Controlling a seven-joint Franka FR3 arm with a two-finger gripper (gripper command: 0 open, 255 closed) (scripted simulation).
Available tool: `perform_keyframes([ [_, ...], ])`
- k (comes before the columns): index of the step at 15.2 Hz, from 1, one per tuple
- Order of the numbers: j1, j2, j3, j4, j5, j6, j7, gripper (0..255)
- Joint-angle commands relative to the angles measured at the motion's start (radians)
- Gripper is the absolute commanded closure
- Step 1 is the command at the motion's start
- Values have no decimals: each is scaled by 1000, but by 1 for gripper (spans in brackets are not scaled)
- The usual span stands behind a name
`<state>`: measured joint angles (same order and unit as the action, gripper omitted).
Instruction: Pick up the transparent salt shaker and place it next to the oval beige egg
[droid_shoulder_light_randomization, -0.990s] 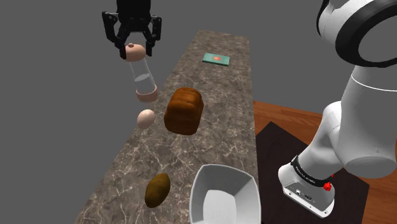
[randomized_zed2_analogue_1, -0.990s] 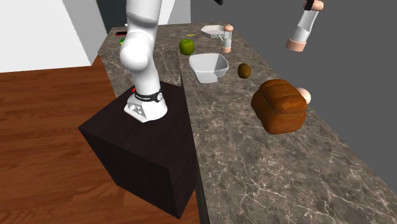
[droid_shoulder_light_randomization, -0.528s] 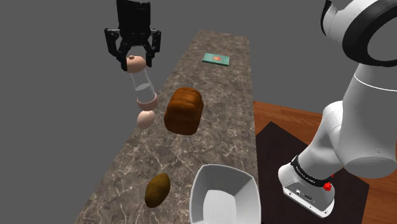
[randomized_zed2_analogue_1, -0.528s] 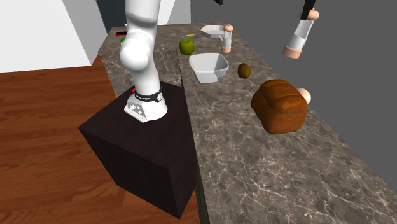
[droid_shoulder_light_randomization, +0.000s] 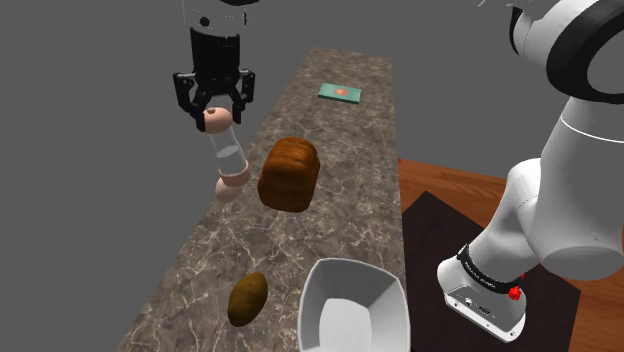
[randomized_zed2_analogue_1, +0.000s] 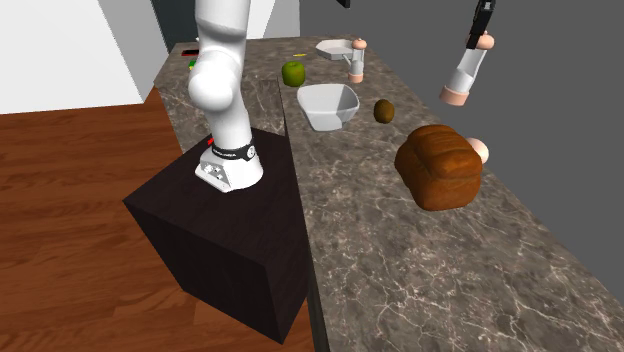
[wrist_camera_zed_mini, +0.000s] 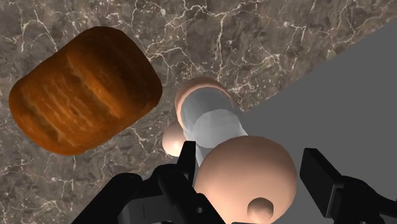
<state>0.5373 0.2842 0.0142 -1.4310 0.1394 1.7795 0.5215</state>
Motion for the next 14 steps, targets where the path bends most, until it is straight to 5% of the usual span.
perform_keyframes([
  [1,1,-4,0,-31,1,28,-3,255],
  [14,3,7,2,-190,8,196,-25,255],
])
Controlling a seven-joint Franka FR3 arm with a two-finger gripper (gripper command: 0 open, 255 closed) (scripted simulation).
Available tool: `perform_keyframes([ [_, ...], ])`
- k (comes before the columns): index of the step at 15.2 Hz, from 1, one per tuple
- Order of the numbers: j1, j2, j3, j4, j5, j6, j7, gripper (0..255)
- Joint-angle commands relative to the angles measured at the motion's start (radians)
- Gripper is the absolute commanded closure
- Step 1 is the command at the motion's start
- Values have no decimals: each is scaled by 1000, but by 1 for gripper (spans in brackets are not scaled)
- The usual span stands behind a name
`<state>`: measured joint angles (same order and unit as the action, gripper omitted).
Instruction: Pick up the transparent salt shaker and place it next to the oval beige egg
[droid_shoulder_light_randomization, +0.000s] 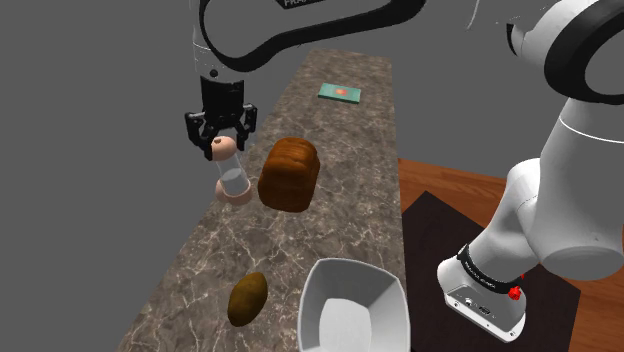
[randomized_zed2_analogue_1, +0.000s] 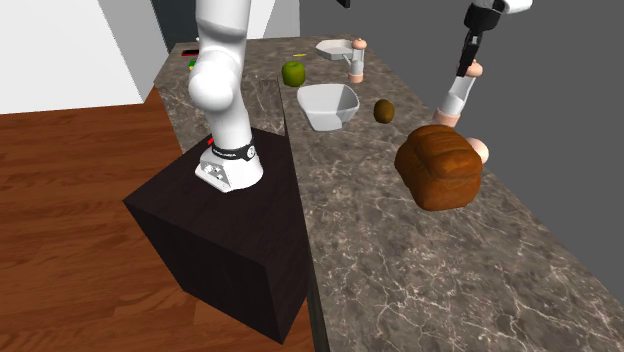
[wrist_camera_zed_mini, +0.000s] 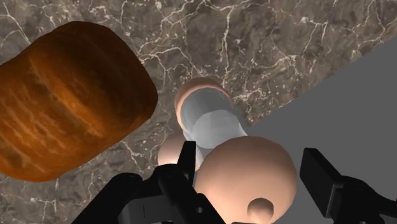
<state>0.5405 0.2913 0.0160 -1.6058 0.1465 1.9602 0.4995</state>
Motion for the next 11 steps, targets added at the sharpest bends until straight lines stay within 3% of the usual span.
perform_keyframes([
  [1,-1,2,0,-25,2,28,-5,255],
  [11,0,37,2,-111,10,148,-22,255],
])
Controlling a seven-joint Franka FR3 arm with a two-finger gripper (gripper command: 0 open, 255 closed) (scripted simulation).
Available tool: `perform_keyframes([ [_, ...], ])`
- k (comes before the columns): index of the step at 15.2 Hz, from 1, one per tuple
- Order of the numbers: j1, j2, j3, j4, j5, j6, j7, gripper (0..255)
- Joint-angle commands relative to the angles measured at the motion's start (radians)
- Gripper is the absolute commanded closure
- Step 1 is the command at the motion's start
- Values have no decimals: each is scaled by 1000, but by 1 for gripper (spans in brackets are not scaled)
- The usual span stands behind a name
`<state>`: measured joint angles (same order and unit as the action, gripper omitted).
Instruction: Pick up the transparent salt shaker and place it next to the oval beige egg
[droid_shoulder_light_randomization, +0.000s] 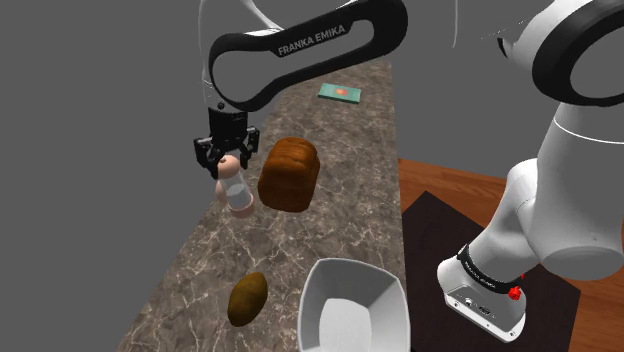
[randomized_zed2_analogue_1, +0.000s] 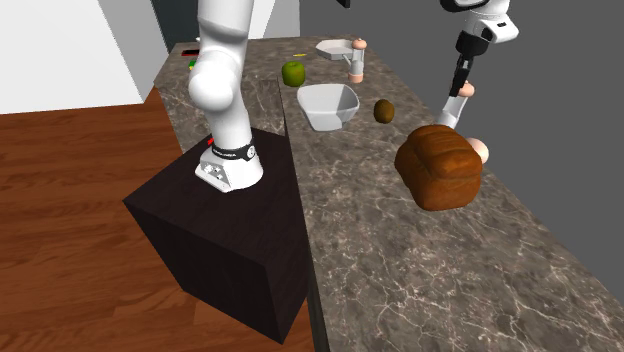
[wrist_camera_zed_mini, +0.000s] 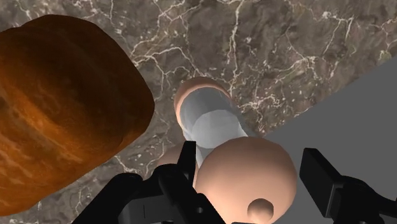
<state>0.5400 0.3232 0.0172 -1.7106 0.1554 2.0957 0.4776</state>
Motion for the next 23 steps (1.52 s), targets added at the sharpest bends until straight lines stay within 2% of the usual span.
perform_keyframes([
  [1,1,10,1,-13,2,24,-2,255],
  [7,1,39,2,-50,7,89,-13,255],
  [14,1,39,2,-49,7,89,-13,255],
  [15,1,39,2,-49,7,89,-13,0],
  [20,1,39,2,-49,7,89,-13,0],
  [23,-5,-6,-2,-12,2,6,-9,0],
])
